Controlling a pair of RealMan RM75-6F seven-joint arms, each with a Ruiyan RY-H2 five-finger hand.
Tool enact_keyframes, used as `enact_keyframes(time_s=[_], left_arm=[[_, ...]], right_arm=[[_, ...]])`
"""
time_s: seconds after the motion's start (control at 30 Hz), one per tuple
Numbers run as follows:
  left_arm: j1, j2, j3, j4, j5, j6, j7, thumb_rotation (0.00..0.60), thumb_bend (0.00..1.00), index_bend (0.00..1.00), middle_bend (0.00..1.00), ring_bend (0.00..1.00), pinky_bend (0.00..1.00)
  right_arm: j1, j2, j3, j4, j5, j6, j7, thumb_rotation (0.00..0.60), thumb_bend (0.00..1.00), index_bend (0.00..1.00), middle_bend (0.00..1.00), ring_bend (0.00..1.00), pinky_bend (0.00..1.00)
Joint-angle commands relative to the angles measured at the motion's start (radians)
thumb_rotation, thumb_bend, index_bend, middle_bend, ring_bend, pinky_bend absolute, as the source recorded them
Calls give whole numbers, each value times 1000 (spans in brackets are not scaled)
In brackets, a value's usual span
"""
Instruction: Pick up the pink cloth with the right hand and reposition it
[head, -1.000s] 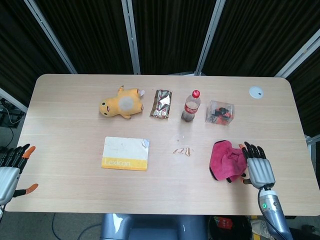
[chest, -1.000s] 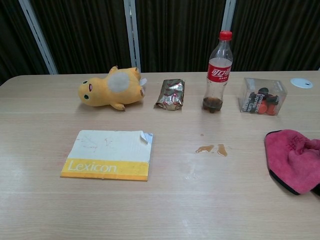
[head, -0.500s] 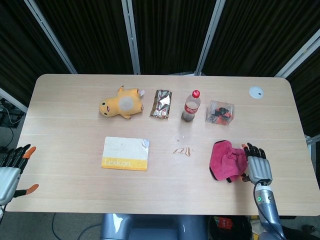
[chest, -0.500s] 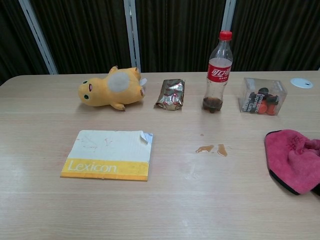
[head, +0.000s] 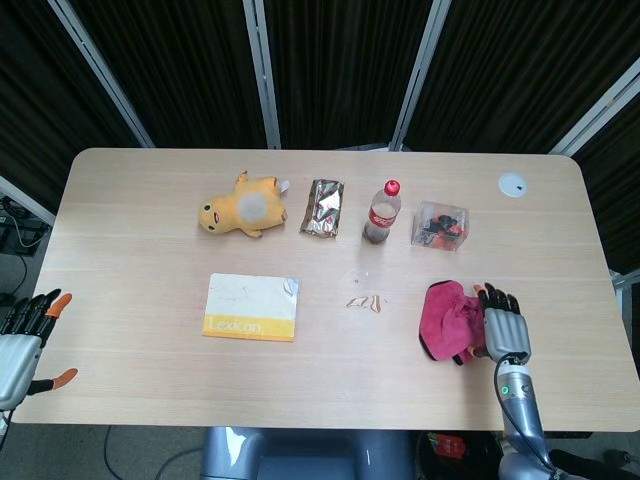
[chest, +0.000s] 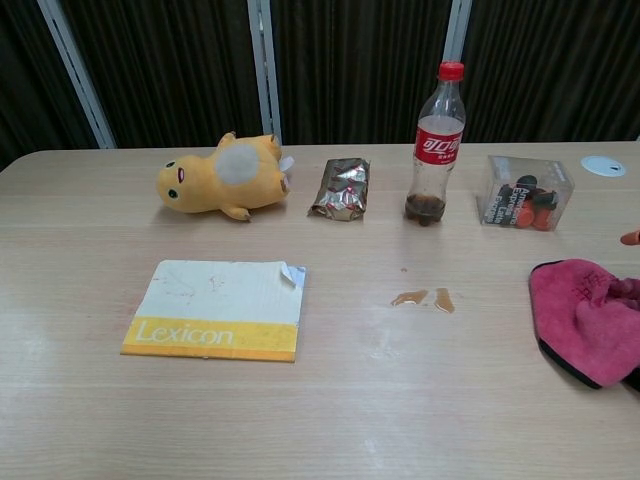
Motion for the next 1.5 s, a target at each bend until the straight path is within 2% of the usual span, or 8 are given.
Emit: enact_keyframes(time_s=[0.03,0.43,0.7,0.83,0.97,1.2,1.37,1.5], left_arm=[[0,0,0,-1,-1,-1,-1,600,33,63,0,0,0],[-3,3,1,-3,-4,-8,-6,600,31,69,0,0,0],[-3,4,0,-7,-8,-11,-5,600,31,70,0,0,0],[-3,5,0,-7,-11,-13,-8,600,32,72,0,0,0],[-4,5,0,-8,-12,-14,-10,600,32,73,0,0,0],[-4,6,0,-10,-14,-16,-12,600,33,76,0,0,0],[-4,6,0,-10,-16,-17,-13,600,32,77,0,0,0],[-4,6,-1,-12,-18,-18,-15,600,32,78,0,0,0]], right_arm=[[22,-23,16,37,48,-30,-17,600,184,90,0,0,42],[69,-50,49,83,132,-65,-48,600,256,149,0,0,42],[93,-71,54,108,178,-82,-67,600,361,197,1,0,44],[96,-84,47,129,178,-82,-59,600,425,239,26,0,90],[94,-98,43,151,151,-71,-30,600,500,325,132,33,238],[86,-114,32,190,87,-52,31,600,578,565,452,379,595],[71,-106,27,171,31,-30,89,600,609,679,542,470,713],[65,-93,27,137,2,-18,114,600,617,735,586,510,750]])
